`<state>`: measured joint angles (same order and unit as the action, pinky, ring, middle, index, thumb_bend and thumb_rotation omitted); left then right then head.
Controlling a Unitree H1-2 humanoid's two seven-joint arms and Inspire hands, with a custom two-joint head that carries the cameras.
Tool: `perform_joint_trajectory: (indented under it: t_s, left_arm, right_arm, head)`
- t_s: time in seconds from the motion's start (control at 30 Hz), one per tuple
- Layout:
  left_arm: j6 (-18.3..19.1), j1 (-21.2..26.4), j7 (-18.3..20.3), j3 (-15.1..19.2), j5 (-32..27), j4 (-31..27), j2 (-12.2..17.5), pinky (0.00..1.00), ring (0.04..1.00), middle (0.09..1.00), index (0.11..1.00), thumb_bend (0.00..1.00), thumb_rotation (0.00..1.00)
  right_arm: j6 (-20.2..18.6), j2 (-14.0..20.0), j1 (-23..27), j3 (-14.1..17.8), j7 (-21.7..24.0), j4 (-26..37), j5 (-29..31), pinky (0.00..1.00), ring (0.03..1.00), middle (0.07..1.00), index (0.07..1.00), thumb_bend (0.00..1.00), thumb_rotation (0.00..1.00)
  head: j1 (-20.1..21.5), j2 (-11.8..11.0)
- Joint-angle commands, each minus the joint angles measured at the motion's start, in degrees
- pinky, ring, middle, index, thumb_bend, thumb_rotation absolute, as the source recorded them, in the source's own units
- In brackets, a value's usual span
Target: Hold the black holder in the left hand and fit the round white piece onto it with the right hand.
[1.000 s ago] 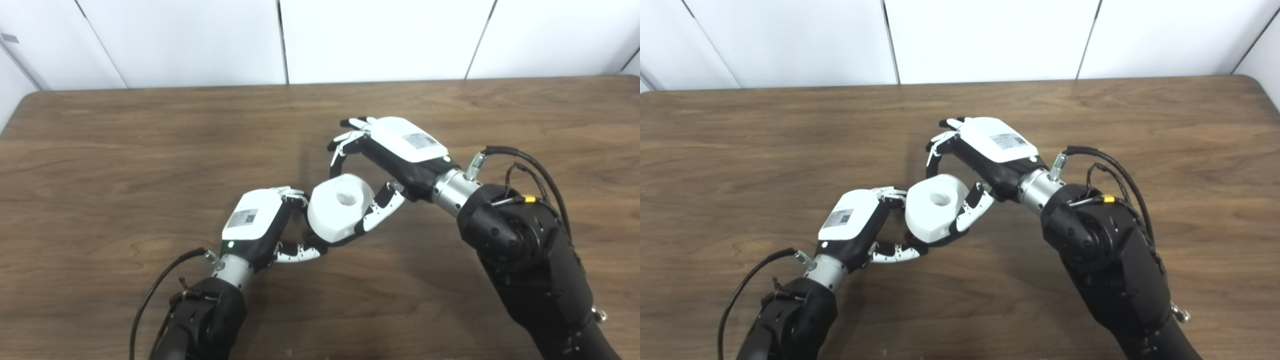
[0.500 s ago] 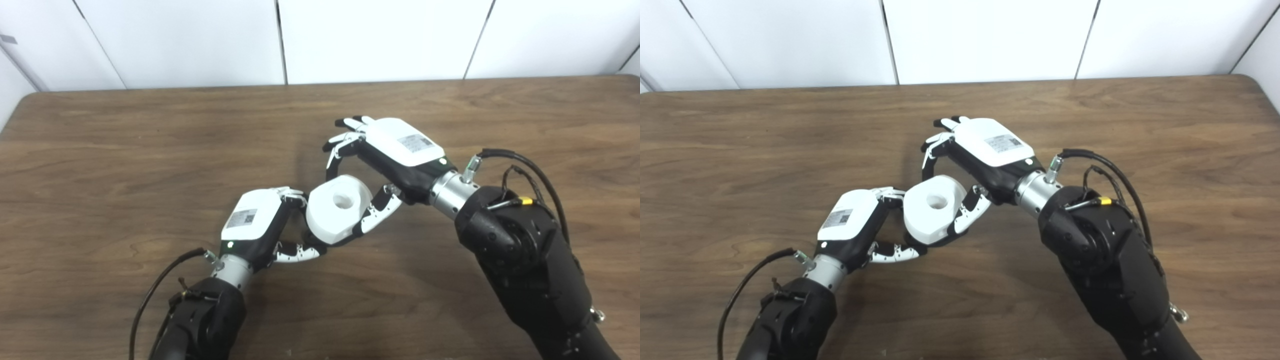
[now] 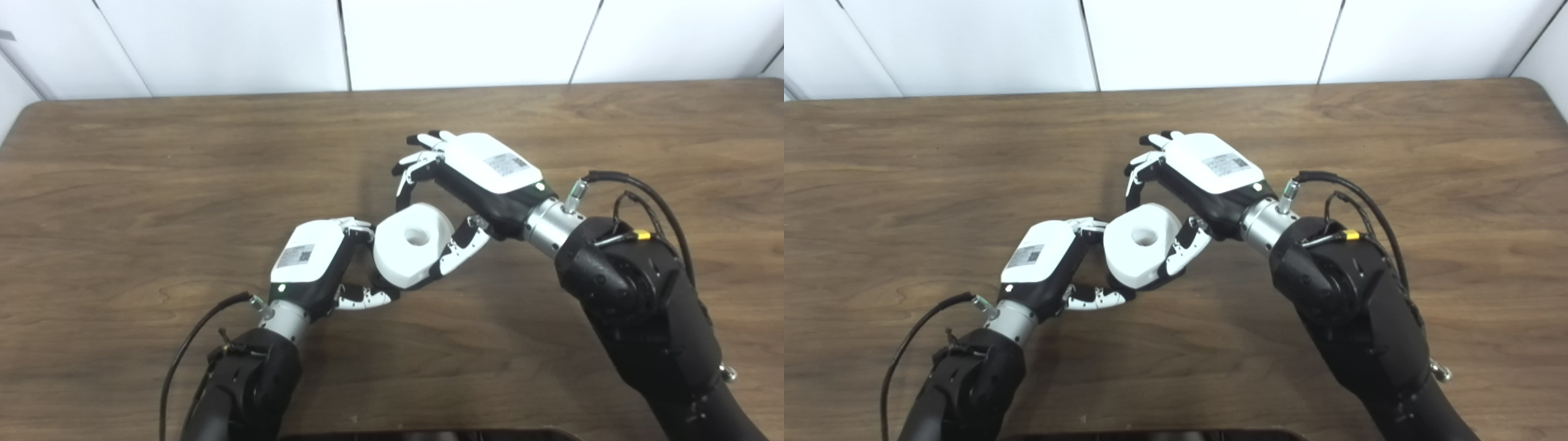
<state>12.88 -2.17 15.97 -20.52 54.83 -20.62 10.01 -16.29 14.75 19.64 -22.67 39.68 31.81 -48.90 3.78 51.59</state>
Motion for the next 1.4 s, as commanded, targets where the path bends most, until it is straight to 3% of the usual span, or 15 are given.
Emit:
perform_joint_trajectory:
  t_s: [0.0,0.8,1.37]
  left_arm:
    - [0.66,-0.67,1.79,-0.3,-0.57,-0.19,0.11,0.85,0.855,0.778,0.486,0.52,0.05]
    - [0.37,-0.96,2.32,-0.37,-0.47,-0.95,0.6,0.85,0.856,0.78,0.486,0.52,0.05]
    - [0.51,-0.92,2.44,-0.41,-0.28,-1.16,0.48,0.85,0.855,0.779,0.486,0.52,0.05]
  right_arm:
    - [0.86,0.22,0.84,-0.18,0.87,0.85,-0.29,0.99,0.958,0.813,0.482,0.53,0.14]
    - [-0.13,-1.06,0.29,-0.44,0.9,-1.73,-2.03,1.0,0.969,0.826,0.482,0.53,0.14]
    - [1.63,-1.73,1.2,-1.36,-1.96,-6.66,-1.52,0.99,0.95,0.807,0.482,0.53,0.14]
  head:
    - [0.05,-0.02]
    - [0.37,0.33]
    - [0.21,0.49]
